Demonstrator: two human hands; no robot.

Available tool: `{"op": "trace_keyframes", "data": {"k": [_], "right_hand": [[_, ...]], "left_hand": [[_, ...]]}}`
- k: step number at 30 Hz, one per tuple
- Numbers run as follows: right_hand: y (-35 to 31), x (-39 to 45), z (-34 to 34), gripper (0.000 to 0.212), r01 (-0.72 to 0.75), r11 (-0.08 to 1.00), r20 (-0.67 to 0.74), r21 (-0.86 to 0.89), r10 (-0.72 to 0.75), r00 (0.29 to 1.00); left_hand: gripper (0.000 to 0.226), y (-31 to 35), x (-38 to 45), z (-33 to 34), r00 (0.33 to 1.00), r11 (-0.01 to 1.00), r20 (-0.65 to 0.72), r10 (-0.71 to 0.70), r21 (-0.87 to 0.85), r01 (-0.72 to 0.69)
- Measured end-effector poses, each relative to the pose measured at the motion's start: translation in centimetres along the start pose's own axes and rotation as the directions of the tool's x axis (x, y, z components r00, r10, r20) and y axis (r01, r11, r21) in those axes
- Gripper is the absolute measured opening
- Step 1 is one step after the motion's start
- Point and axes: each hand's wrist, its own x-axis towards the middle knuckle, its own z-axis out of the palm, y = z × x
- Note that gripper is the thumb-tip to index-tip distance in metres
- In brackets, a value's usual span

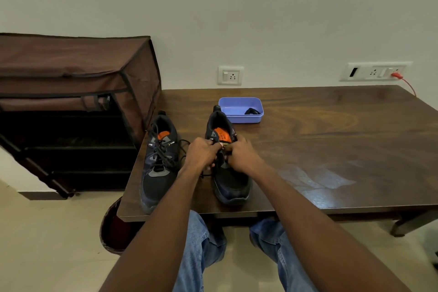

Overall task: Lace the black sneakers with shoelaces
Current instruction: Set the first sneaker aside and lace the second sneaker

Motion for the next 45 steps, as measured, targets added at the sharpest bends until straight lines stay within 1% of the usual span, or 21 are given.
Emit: {"op": "trace_keyframes", "data": {"k": [2, 4, 7, 9, 12, 14, 16, 17, 20, 22, 23, 26, 30, 32, 34, 36, 38, 40, 42, 44, 45], "right_hand": [[0.1, -0.4, -0.6, 0.021, 0.019, 0.997, -0.040, 0.072, -0.016, 0.999], [0.2, -0.8, -1.6, 0.019, -0.035, 0.988, -0.018, 0.148, 0.038, 0.999], [1.0, -0.7, -2.6, 0.023, -0.199, 0.891, -0.073, 0.407, 0.249, 0.966], [1.6, -0.8, -3.4, 0.023, -0.285, 0.759, -0.166, 0.585, 0.456, 0.874], [2.5, -1.4, -4.0, 0.020, -0.394, 0.664, -0.227, 0.636, 0.648, 0.727], [2.5, -1.6, -3.9, 0.016, -0.395, 0.758, -0.290, 0.519, 0.591, 0.753], [2.1, -1.1, -3.2, 0.011, -0.243, 0.912, -0.388, 0.330, 0.366, 0.846], [1.8, -0.8, -2.7, 0.013, -0.150, 0.957, -0.374, 0.246, 0.237, 0.897], [0.5, -0.6, -1.9, 0.024, -0.015, 0.998, -0.113, 0.065, 0.022, 0.993], [0.0, -0.7, -1.5, 0.031, 0.008, 1.000, 0.030, -0.030, -0.007, 1.000], [0.0, -0.7, -1.3, 0.030, 0.012, 1.000, 0.049, -0.022, -0.011, 0.999], [-0.1, -0.6, -1.4, 0.018, 0.033, 0.993, 0.005, 0.116, -0.034, 0.999], [0.5, -0.7, -2.8, 0.019, -0.106, 0.959, -0.040, 0.263, 0.121, 0.992], [1.1, -0.9, -3.9, 0.020, -0.215, 0.927, -0.193, 0.308, 0.283, 0.940], [2.3, -1.4, -5.0, 0.018, -0.346, 0.822, -0.334, 0.452, 0.516, 0.789], [3.9, -1.9, -5.8, 0.016, -0.401, 0.717, -0.398, 0.570, 0.668, 0.630], [4.8, -2.1, -5.9, 0.019, -0.443, 0.706, -0.406, 0.553, 0.693, 0.596], [4.9, -1.6, -5.1, 0.028, -0.413, 0.786, -0.440, 0.461, 0.606, 0.663], [4.1, -0.8, -4.2, 0.031, -0.225, 0.915, -0.459, 0.333, 0.366, 0.809], [2.8, -0.3, -3.1, 0.025, -0.020, 0.965, -0.351, 0.261, 0.114, 0.930], [2.1, -0.2, -2.5, 0.024, 0.032, 0.981, -0.258, 0.193, 0.019, 0.966]], "left_hand": [[0.036, -0.2, 0.3, 0.0, 0.999, 0.999, -0.027, 0.029, 0.030, -0.028], [0.043, -0.3, 0.5, 0.0, 0.999, 0.999, -0.045, 0.026, 0.022, -0.025], [0.049, -0.4, 0.6, 0.0, 0.998, 1.000, -0.054, 0.014, 0.001, -0.014], [0.048, -0.3, 0.6, -0.1, 0.998, 1.000, -0.059, 0.009, -0.004, -0.010], [0.046, -0.2, 0.6, -0.2, 0.998, 1.000, -0.060, 0.000, 0.004, 0.000], [0.043, -0.3, 0.7, -0.1, 0.999, 1.000, -0.043, -0.003, 0.011, 0.003], [0.044, -0.4, 0.7, -0.1, 0.998, 1.000, -0.054, 0.009, 0.020, -0.008], [0.045, -0.3, 0.6, -0.1, 0.998, 1.000, -0.057, 0.010, 0.026, -0.008], [0.045, -0.2, 0.4, -0.1, 0.998, 0.999, -0.068, 0.021, 0.046, -0.018], [0.045, 0.0, 0.4, -0.1, 0.997, 0.998, -0.074, 0.024, 0.054, -0.020], [0.045, -0.1, 0.4, -0.1, 0.997, 0.998, -0.077, 0.024, 0.056, -0.020], [0.048, -0.1, 0.4, -0.2, 0.996, 0.999, -0.087, 0.032, 0.041, -0.028], [0.047, -0.1, 0.4, -0.2, 0.996, 0.999, -0.087, 0.032, 0.013, -0.031], [0.046, -0.1, 0.4, -0.3, 0.996, 1.000, -0.083, 0.022, -0.009, -0.023], [0.046, -0.1, 0.4, -0.3, 0.997, 1.000, -0.079, 0.015, -0.021, -0.017], [0.047, 0.0, 0.3, -0.4, 0.997, 1.000, -0.078, 0.016, -0.017, -0.018], [0.048, 0.0, 0.3, -0.4, 0.997, 1.000, -0.076, 0.020, -0.003, -0.020], [0.048, 0.0, 0.2, -0.4, 0.997, 1.000, -0.078, 0.018, 0.000, -0.019], [0.049, 0.0, 0.2, -0.4, 0.996, 1.000, -0.084, 0.026, 0.012, -0.025], [0.050, 0.0, 0.1, -0.3, 0.995, 0.999, -0.090, 0.033, 0.023, -0.031], [0.050, 0.1, 0.1, -0.3, 0.996, 0.999, -0.085, 0.036, 0.030, -0.034]]}}
